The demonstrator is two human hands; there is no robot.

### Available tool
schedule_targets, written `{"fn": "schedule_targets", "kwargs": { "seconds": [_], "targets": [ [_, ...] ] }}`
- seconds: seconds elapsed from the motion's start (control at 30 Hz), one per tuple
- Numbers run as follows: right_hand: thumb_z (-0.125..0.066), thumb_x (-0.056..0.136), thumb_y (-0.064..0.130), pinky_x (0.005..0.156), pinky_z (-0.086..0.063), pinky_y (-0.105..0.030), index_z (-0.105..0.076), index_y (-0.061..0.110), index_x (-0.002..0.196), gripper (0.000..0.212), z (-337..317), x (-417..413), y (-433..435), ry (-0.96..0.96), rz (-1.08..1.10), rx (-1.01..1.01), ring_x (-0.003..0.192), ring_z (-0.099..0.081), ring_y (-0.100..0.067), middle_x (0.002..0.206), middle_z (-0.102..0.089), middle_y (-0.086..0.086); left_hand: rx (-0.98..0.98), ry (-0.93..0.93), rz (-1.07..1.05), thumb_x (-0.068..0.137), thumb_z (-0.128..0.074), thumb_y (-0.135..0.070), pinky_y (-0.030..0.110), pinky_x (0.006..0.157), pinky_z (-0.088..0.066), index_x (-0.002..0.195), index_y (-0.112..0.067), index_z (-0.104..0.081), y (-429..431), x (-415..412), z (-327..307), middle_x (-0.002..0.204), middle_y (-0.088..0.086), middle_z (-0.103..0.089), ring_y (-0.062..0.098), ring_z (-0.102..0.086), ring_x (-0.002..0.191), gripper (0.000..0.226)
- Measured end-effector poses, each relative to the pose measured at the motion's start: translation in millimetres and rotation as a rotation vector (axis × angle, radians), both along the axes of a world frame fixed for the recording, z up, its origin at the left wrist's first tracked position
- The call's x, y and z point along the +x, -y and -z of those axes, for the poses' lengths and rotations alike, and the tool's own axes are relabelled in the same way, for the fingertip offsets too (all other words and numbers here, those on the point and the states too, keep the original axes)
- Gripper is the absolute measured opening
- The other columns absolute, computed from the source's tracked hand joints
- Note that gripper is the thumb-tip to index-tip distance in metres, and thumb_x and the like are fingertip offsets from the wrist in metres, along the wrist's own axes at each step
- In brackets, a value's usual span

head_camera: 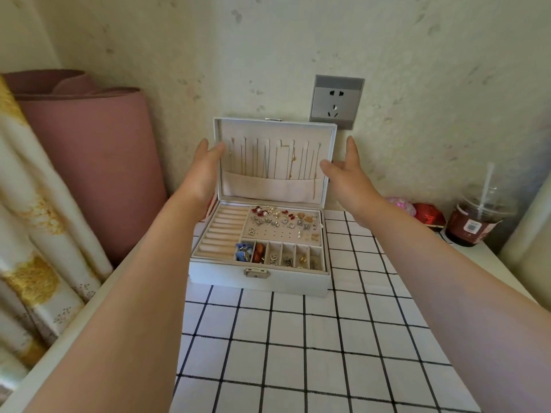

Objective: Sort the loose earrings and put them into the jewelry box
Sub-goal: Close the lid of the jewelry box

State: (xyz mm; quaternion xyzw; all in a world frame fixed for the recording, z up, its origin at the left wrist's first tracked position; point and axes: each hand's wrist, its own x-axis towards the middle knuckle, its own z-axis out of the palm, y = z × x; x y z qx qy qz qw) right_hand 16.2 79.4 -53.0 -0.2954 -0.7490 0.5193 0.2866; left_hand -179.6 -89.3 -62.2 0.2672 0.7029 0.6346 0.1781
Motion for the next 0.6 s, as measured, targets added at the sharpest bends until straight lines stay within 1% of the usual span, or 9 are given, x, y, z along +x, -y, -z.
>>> {"fn": "schedule_targets", "kwargs": {
  "seconds": [0.1,0.17,0.23,0.3,0.37,0.4,0.47,0.53,0.6],
  "targets": [
    [-0.039,0.106,0.037,0.1,-0.03,-0.022,0.004,0.034,0.158,0.068,-8.4,10.4,6.6,0.02,-0.005,0.111,0.131,-0.049,-0.019,0.146,-0.05,-0.01,-0.019,-0.07,-0.033,0.094,-0.037,-0.063,0.048,0.119,-0.022,0.154,-0.042,-0.013,10.9,2.2,-10.7,0.162,-0.004,-0.024,0.024,-0.028,0.146,0.068],
    [-0.034,0.107,0.037,0.097,-0.037,-0.024,-0.018,0.028,0.157,0.054,-13.0,18.1,11.4,0.036,-0.038,0.263,0.126,-0.052,-0.017,0.138,-0.056,-0.007,-0.075,-0.127,-0.036,0.083,-0.034,-0.076,0.052,0.116,-0.028,0.148,-0.05,-0.025,22.4,1.6,-15.6,0.156,-0.005,-0.035,0.024,-0.037,0.14,0.071],
    [-0.034,0.108,0.034,0.092,-0.043,-0.032,-0.042,0.02,0.144,0.039,-14.9,27.6,17.0,0.093,-0.064,0.404,0.12,-0.055,-0.021,0.128,-0.06,-0.001,-0.11,-0.155,-0.033,0.08,-0.032,-0.078,0.051,0.111,-0.037,0.14,-0.045,-0.042,34.9,3.8,-15.8,0.144,-0.005,-0.05,0.021,-0.05,0.13,0.069],
    [-0.041,0.106,0.031,0.087,-0.048,-0.035,-0.05,0.015,0.135,0.034,-14.0,37.2,22.2,0.158,-0.086,0.487,0.11,-0.059,-0.025,0.122,-0.062,-0.006,-0.112,-0.213,-0.047,0.089,-0.036,-0.069,0.048,0.104,-0.044,0.126,-0.039,-0.053,49.2,16.1,-13.1,0.129,-0.005,-0.061,0.019,-0.059,0.118,0.051],
    [-0.051,0.103,0.028,0.08,-0.046,-0.023,-0.052,0.015,0.135,0.035,-10.4,48.9,27.2,0.22,-0.134,0.524,0.106,-0.058,-0.017,0.122,-0.059,-0.001,-0.143,-0.311,-0.057,0.099,-0.04,-0.054,0.041,0.096,-0.048,0.117,-0.037,-0.055,65.3,28.7,-5.5,0.116,-0.006,-0.064,0.017,-0.061,0.109,0.029],
    [-0.056,0.101,0.028,0.078,-0.043,-0.017,-0.052,0.016,0.135,0.037,-8.1,55.7,30.2,0.247,-0.166,0.526,0.106,-0.056,-0.013,0.123,-0.057,0.001,-0.165,-0.357,-0.05,0.1,-0.042,-0.048,0.038,0.091,-0.049,0.116,-0.034,-0.057,74.3,35.7,-3.2,0.112,-0.007,-0.065,0.015,-0.062,0.106,0.025],
    [-0.066,0.095,0.029,0.085,-0.043,-0.016,-0.052,0.021,0.137,0.044,-1.4,68.3,34.4,0.295,-0.229,0.512,0.111,-0.055,-0.011,0.126,-0.053,0.002,-0.202,-0.401,-0.018,0.1,-0.048,-0.041,0.03,0.086,-0.049,0.119,-0.032,-0.06,91.2,41.2,4.2,0.11,-0.008,-0.067,0.01,-0.064,0.102,0.024],
    [-0.073,0.089,0.033,0.1,-0.044,-0.026,-0.049,0.026,0.141,0.058,7.0,78.9,39.7,0.334,-0.272,0.495,0.118,-0.053,-0.01,0.134,-0.05,0.004,-0.231,-0.404,0.006,0.098,-0.055,-0.035,0.023,0.089,-0.05,0.127,-0.031,-0.06,104.6,46.5,12.9,0.112,-0.008,-0.067,0.004,-0.065,0.099,0.029],
    [-0.074,0.087,0.037,0.107,-0.041,-0.029,-0.046,0.028,0.145,0.065,14.0,85.7,47.2,0.367,-0.264,0.492,0.122,-0.05,-0.007,0.139,-0.046,0.01,-0.277,-0.442,-0.023,0.096,-0.06,-0.034,0.027,0.097,-0.048,0.133,-0.027,-0.058,113.0,50.5,21.6,0.12,-0.005,-0.065,0.008,-0.063,0.104,0.038]
  ]
}}
